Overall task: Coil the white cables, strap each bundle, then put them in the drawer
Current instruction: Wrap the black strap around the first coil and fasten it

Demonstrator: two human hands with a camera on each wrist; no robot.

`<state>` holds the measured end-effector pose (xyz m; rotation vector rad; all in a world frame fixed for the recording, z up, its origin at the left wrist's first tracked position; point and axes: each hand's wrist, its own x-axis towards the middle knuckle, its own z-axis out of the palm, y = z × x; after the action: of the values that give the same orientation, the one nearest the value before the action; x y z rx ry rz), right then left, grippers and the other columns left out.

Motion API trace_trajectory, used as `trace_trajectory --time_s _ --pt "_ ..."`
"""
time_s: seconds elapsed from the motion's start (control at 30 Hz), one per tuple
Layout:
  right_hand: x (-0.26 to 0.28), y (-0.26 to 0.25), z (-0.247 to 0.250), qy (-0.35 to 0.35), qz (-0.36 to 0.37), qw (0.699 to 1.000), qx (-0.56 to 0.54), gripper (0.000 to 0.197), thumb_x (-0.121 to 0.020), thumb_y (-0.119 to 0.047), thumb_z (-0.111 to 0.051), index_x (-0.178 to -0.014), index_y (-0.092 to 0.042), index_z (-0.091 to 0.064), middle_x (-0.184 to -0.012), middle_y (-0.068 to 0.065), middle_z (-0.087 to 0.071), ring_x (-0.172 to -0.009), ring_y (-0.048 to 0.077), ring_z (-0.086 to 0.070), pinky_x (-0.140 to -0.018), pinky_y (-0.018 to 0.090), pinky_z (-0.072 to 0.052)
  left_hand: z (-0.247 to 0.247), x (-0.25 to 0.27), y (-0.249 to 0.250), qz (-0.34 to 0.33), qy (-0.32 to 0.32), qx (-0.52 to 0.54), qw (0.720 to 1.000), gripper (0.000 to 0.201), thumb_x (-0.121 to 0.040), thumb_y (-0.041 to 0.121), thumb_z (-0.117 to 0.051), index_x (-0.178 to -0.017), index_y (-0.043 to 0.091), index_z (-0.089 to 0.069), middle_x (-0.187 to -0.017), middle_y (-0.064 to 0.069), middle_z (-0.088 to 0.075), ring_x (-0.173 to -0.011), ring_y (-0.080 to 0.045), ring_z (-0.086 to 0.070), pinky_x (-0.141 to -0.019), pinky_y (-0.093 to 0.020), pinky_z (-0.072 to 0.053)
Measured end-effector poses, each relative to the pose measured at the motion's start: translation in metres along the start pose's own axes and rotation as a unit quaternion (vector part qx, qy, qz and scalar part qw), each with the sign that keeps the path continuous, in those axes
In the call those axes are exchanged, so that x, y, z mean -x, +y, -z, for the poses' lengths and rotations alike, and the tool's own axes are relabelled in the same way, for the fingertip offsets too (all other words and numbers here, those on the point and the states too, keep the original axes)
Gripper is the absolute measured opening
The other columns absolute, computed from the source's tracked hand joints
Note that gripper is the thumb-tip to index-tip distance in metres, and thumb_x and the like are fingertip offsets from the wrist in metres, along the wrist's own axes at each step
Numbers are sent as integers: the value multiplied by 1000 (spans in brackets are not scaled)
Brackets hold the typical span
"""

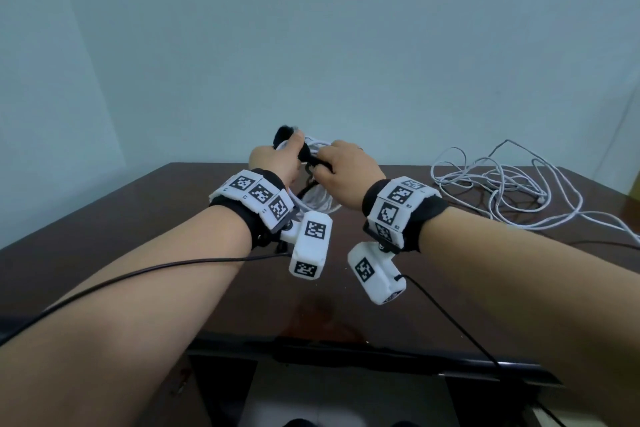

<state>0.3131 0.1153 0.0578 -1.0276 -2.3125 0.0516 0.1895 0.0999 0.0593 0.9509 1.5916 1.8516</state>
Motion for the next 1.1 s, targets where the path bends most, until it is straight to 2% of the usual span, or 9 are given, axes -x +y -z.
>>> trace_trajectory --time_s 0.1,0.2,0.3,0.5,0.67,0.77,0.87,1.0,1.1 --pt "7 1 11 -44 53 997 -28 17 -90 -24 -42 -74 -18 -45 -74 0 -46 -77 25 -49 -68 32 -38 9 -5 -1 -32 20 -67 997 46 -65 52 -69 -51 12 -49 -50 -7 -48 -44 -24 -40 -53 -31 -34" --pt "17 -2 26 -114 61 990 -50 26 -98 -24 -42 -72 -21 -42 -66 -8 -43 -63 10 -42 -60 27 -27 17 -12 -5 -66 28 -137 988 49 -76 47 -68 -48 12 -48 -51 -8 -46 -51 -25 -42 -56 -31 -35" --pt "17 -1 44 -100 68 992 -48 27 -97 -27 -46 -71 -23 -44 -64 -9 -44 -58 3 -40 -56 23 -32 22 -16 -10 -84 6 -154 984 43 -73 45 -69 -54 12 -50 -55 -9 -44 -54 -23 -39 -55 -31 -33" --pt "-15 24 67 -1 -10 1000 -17 21 -93 -27 -48 -78 -18 -59 -65 -5 -47 -63 17 -46 -63 31 -38 26 1 -2 -72 -180 -66 979 29 -84 33 -70 -83 6 -59 -47 0 -40 -34 -8 -30 -35 -16 -24" --pt "-28 29 62 -7 -58 998 25 23 -96 -35 -42 -83 -25 -59 -82 -5 -60 -83 18 -52 -83 35 -33 22 22 11 -79 -279 -39 956 21 -85 23 -68 -75 7 -59 -58 -5 -40 -36 -8 -28 -34 -13 -28" --pt "-26 17 52 -51 -40 996 63 24 -95 -34 -41 -76 -28 -54 -91 -4 -58 -106 24 -45 -90 38 -28 19 29 15 -81 -276 -25 957 15 -80 16 -72 -74 7 -61 -53 -7 -47 -33 -6 -33 -34 -12 -28" --pt "-20 14 45 -53 -42 997 26 22 -92 -39 -49 -71 -33 -54 -103 -4 -53 -109 24 -36 -90 38 -29 20 33 15 -79 -250 -16 965 11 -81 10 -72 -80 3 -64 -44 2 -56 -30 -3 -41 -34 -12 -31" --pt "-20 16 41 -36 -36 995 -87 2 -86 -23 -61 -86 -23 -59 -91 -3 -54 -89 16 -47 -81 28 -40 17 34 11 -51 -235 2 971 15 -83 12 -70 -75 4 -59 -38 4 -49 -27 -4 -38 -33 -12 -31" --pt "-19 11 42 -60 -98 953 -279 14 -89 -7 -53 -79 -6 -63 -70 6 -59 -68 20 -52 -71 31 -45 14 27 11 -45 -208 9 977 30 -84 25 -70 -66 11 -50 -36 3 -36 -28 -7 -26 -31 -14 -22"
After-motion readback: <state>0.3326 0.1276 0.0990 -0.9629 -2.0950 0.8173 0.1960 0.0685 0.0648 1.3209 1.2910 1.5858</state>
